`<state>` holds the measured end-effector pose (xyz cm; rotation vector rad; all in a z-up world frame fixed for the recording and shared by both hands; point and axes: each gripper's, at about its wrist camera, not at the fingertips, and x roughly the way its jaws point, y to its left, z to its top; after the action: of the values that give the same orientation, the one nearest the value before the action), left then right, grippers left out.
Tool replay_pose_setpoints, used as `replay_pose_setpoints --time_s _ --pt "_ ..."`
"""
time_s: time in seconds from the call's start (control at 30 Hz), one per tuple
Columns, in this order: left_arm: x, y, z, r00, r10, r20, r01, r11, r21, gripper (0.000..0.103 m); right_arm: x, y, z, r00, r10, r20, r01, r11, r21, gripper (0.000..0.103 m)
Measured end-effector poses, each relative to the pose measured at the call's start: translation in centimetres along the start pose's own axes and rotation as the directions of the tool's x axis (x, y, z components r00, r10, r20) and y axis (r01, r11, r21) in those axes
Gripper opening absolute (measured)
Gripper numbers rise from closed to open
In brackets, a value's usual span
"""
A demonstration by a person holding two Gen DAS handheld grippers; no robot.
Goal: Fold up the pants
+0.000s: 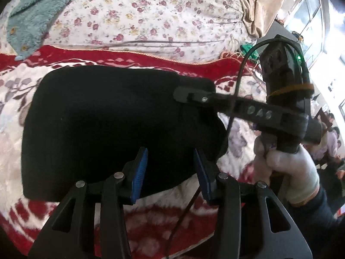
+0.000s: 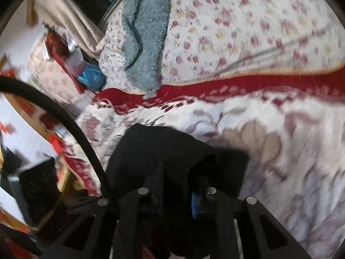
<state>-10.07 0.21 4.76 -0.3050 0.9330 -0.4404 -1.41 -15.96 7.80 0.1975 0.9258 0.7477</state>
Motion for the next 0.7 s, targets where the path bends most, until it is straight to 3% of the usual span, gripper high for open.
replay_pose_setpoints --time_s 0.03,0.13,0.27,0.37,0.5,0.7 --pt "0.3 0.1 0.2 1.000 -0.008 -0.004 0.008 1.000 -0.012 0.042 0.3 0.0 0.2 0.999 -0.053 -0.006 0.053 0.998 -0.022 0.017" --pt "0.6 0.4 0.2 1.000 -0.002 -0.012 0.001 1.000 -0.031 0.042 1.3 -0.8 -0.4 0.994 -0.106 -0.021 0.106 0.994 -0.013 0.021" --pt "-0.6 0.5 0.3 0.998 0.064 -0.014 -0.064 0.997 -0.030 0.042 0.2 -2.1 -1.0 0.997 -0.069 0.028 0.067 0.996 0.062 0.031" --pt "-1.7 0.7 0.6 0.991 0.136 0.009 -0.136 0.990 -0.023 0.042 -1.2 -1.7 -1.0 0.991 -0.121 0.053 0.116 0.990 0.082 0.039" --pt "-2.8 1.3 1.1 0.970 0.237 0.048 -0.236 0.972 -0.019 0.042 -3.1 -0.5 -0.9 0.990 -0.111 0.091 0.105 0.992 0.072 0.040" --pt "-3.7 2.9 1.2 0.952 0.299 0.061 -0.296 0.954 -0.048 0.042 -4.0 1.9 -0.8 0.989 -0.092 0.116 0.088 0.996 0.034 0.040"
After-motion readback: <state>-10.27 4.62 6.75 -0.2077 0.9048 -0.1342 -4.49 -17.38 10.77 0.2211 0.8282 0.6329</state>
